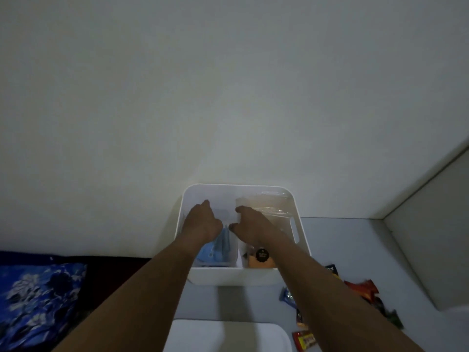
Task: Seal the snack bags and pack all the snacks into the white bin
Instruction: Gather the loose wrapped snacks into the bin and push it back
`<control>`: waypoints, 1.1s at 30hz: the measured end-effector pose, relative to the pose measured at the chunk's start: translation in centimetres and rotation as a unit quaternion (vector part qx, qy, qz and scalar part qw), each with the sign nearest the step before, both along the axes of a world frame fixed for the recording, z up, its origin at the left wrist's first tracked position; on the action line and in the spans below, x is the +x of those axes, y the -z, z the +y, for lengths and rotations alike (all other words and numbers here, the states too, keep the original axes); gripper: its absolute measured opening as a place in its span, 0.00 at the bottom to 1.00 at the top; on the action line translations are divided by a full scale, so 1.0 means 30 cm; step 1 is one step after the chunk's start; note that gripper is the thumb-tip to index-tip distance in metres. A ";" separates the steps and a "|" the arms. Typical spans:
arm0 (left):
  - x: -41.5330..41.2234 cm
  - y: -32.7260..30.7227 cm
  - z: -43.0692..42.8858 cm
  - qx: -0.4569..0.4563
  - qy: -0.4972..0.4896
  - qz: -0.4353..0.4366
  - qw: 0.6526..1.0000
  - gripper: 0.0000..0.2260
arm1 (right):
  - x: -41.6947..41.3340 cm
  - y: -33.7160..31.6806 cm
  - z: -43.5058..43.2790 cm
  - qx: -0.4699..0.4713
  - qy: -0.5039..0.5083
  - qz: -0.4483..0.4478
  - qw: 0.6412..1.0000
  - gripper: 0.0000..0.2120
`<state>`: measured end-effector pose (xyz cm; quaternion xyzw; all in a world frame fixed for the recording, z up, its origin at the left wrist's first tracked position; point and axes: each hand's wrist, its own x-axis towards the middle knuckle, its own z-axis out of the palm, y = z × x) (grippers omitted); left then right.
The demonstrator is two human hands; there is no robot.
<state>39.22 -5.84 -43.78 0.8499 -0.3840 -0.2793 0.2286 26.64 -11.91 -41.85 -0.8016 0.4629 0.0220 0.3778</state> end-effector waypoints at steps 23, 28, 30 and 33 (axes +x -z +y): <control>-0.937 -0.119 0.104 -0.140 0.127 -0.116 0.975 0.27 | -1.066 -0.028 -0.030 -0.201 0.011 0.053 0.978 0.26; -1.121 0.070 0.114 -0.115 0.144 -0.098 0.978 0.23 | -1.241 0.140 -0.043 -0.164 0.011 0.076 0.983 0.27; -1.170 0.150 0.113 -0.096 0.147 -0.102 0.979 0.19 | -1.283 0.213 -0.047 -0.146 0.015 0.083 0.986 0.28; -1.219 0.270 0.098 -0.077 0.161 -0.120 0.977 0.20 | -1.320 0.322 -0.059 -0.136 0.001 0.089 0.987 0.23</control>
